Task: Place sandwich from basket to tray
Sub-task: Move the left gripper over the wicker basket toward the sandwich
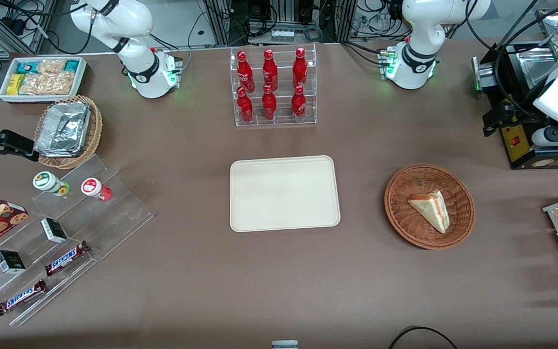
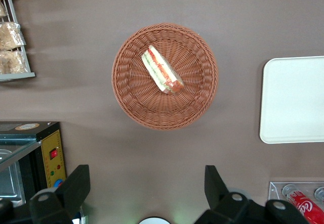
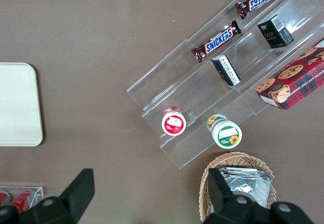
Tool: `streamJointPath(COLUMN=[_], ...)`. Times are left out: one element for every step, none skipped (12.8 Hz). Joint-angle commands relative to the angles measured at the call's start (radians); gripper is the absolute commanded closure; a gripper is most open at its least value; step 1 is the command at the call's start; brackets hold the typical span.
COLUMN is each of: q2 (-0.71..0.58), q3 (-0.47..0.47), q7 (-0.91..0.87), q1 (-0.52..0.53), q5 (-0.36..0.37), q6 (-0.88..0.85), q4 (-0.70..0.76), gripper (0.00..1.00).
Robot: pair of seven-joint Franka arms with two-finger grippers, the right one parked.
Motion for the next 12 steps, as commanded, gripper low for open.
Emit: streamJointPath(q2=[0.009, 0.011, 0.02, 0.037, 0.051, 0.074, 0.089, 0.101, 0.103, 0.102, 0.105, 0.111], q3=[0.006, 0.006, 0.006, 0.006, 0.007, 0.007, 0.007, 0.007, 0.007, 0.007, 0.007, 0.007], q7=[0.022, 0.024, 0.025, 0.027, 0.025, 0.012, 0.013, 0.01, 0.01, 0.008, -0.013, -0.059], q1=[-0.001, 0.008, 0.01, 0.01, 0.011, 0.03, 0.051, 0.053, 0.054, 0.054, 0.054, 0.054], q5=[-0.008, -0.012, -0.011, -0.002, 0.001, 0.0, -0.014, -0.014, -0.014, -0.014, -0.017, -0.032], q6=[-0.003, 0.001, 0.003, 0.009, 0.038, 0.053, 0.079, 0.133, 0.183, 0.255, 0.326, 0.409], q4=[0.017, 0.022, 0.031, 0.032, 0.026, 0.017, -0.006, -0.041, -0.088, -0.154, -0.218, -0.277], gripper=[0.0, 0.0, 0.0, 0.0, 0.0, 0.0, 0.0, 0.0, 0.0, 0.0, 0.0, 0.0])
